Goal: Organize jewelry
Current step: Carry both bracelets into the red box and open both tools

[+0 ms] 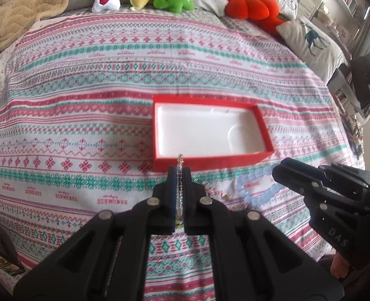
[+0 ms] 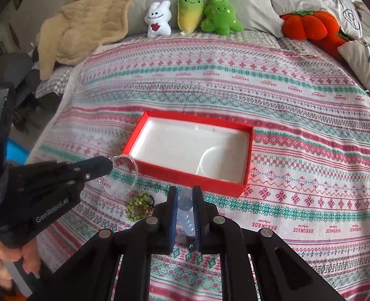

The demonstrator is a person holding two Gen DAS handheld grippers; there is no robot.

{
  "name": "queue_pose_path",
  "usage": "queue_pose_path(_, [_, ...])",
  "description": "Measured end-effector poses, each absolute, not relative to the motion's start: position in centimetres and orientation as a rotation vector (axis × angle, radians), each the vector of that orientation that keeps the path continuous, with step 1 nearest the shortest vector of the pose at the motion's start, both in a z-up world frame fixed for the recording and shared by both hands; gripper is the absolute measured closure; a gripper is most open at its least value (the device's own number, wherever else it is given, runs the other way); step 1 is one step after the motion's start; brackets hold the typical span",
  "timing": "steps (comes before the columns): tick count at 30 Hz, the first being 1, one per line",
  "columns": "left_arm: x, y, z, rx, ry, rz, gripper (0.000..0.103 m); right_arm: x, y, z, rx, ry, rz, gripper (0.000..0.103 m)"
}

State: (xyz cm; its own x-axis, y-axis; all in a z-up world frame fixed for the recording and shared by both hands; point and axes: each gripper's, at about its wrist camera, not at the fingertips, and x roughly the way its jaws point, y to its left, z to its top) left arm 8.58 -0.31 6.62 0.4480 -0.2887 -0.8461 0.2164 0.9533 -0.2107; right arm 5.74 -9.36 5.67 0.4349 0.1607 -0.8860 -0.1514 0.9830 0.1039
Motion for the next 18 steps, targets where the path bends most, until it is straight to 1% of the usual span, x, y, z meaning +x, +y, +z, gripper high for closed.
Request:
queue_pose_path(13, [11.3,-2.1,7.8,-0.243,0.968,-0.432,0.098,7.0,-13.6,8.4,0.103,1.016,0.121,0.092])
queue_pose_path(18, [12.6,-2.0,7.0,-0.335,0.962,-0.452,0.098,7.7,-14.3,8.8,0.102,0.982,0.095,0.092])
